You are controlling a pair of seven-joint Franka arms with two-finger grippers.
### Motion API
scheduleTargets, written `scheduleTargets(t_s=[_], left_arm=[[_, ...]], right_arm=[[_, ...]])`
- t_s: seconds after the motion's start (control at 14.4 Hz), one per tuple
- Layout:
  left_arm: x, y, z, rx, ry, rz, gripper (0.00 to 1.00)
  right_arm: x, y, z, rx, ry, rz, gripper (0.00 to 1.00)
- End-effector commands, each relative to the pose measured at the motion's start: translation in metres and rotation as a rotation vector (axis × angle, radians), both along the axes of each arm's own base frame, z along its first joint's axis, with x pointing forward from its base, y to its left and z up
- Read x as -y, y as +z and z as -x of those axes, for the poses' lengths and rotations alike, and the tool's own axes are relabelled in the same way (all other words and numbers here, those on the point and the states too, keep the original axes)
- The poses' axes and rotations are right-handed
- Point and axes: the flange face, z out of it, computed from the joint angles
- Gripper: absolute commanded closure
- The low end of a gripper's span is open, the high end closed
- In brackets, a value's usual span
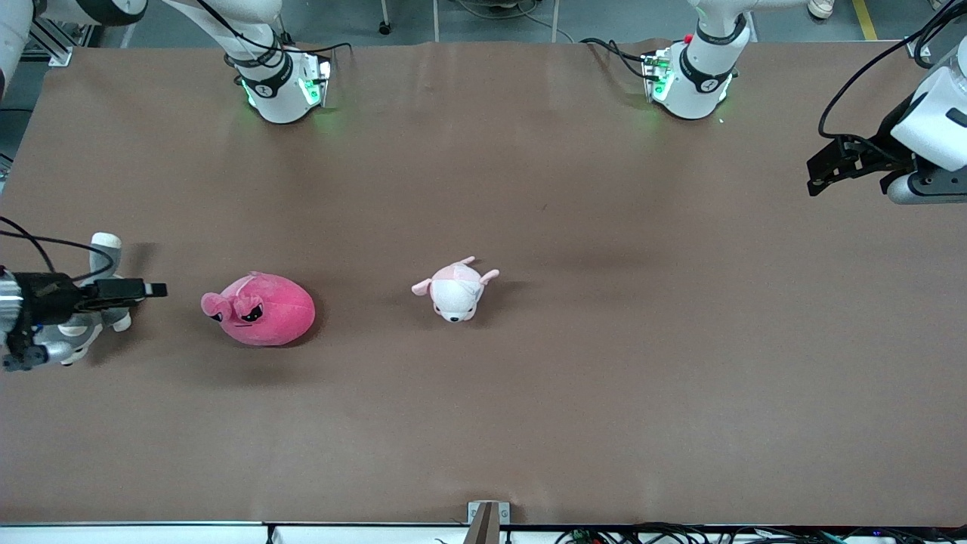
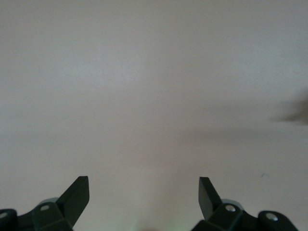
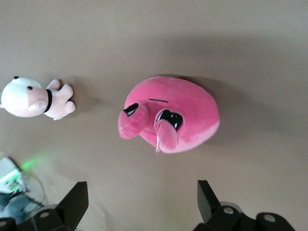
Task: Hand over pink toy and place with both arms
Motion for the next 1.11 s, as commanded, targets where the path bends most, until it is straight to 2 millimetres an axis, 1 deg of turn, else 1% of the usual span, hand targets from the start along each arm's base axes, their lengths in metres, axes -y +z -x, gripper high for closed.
scheduleTargets(t_s=[0.0,0.07,0.14,0.21,0.28,0.35,0.49,0.56,0.69,0.83,1.04], left_arm=[[0.002,0.002,0.007,-0.009,-0.020,0.019,0.00],[0.003,0.004,0.008,-0.008,-0.019,0.023,0.00],[0.003,0.005,0.010,-0.012,-0.025,0.022,0.00],[0.002,0.006,0.011,-0.014,-0.022,0.023,0.00],[0.001,0.006,0.011,-0.014,-0.020,0.023,0.00],[0.002,0.005,0.011,-0.016,-0.022,0.023,0.00],[0.006,0.003,0.010,-0.020,-0.028,0.021,0.00],[0.008,0.003,0.010,-0.020,-0.031,0.021,0.00],[0.009,0.003,0.009,-0.019,-0.032,0.022,0.00],[0.011,0.008,0.009,-0.008,-0.036,0.023,0.00],[0.018,0.011,0.008,0.004,-0.048,0.023,0.00]], right_arm=[[-0.042,0.065,0.017,0.037,-0.029,0.196,0.00],[-0.064,0.092,0.025,0.075,-0.014,0.306,0.00],[-0.077,0.110,0.031,0.108,0.003,0.387,0.00],[-0.084,0.125,0.036,0.138,0.014,0.434,0.00],[-0.082,0.137,0.040,0.162,0.007,0.448,0.00],[-0.075,0.141,0.040,0.173,-0.007,0.451,0.00],[-0.048,0.144,0.042,0.177,-0.055,0.450,0.00],[-0.041,0.145,0.042,0.178,-0.066,0.447,0.00],[-0.037,0.147,0.040,0.196,-0.074,0.450,0.00],[-0.037,0.154,0.042,0.222,-0.079,0.456,0.00],[-0.033,0.152,0.038,0.243,-0.092,0.446,0.00]])
